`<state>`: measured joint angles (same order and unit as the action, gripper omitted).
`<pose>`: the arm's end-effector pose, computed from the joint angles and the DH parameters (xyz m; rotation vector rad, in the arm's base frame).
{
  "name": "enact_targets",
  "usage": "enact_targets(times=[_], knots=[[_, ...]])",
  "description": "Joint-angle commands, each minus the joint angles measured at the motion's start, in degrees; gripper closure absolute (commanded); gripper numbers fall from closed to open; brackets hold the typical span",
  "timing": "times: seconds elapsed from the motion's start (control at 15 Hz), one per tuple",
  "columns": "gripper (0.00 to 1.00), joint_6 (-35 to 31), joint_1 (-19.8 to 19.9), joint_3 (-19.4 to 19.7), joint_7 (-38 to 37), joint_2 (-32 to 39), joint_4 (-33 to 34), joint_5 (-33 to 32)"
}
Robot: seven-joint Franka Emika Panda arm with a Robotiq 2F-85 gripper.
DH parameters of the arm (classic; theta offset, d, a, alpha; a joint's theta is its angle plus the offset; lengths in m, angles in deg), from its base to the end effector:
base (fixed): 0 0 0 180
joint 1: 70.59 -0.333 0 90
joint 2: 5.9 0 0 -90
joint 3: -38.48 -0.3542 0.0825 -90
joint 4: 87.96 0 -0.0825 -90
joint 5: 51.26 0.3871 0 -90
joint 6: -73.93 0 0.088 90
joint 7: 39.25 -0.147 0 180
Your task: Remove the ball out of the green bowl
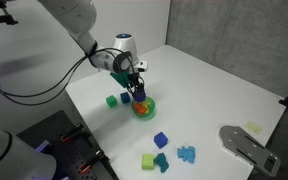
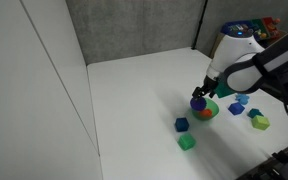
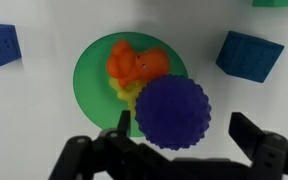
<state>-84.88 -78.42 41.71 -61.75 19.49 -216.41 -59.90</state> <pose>0.5692 0.0493 0.1679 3.0647 -0.2575 0.1587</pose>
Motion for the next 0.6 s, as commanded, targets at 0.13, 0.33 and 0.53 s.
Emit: enact_targets(times=[0.13, 0.33, 0.53], knots=[[0.0, 3.19, -1.77, 1.45, -0.34, 6.1, 6.98, 3.92], [0.0, 5.46, -2.0, 1.65, -0.57, 7.81, 9.2, 5.59], [0.27, 8.39, -2.04, 1.77, -0.53, 8.2, 10.46, 6.32]])
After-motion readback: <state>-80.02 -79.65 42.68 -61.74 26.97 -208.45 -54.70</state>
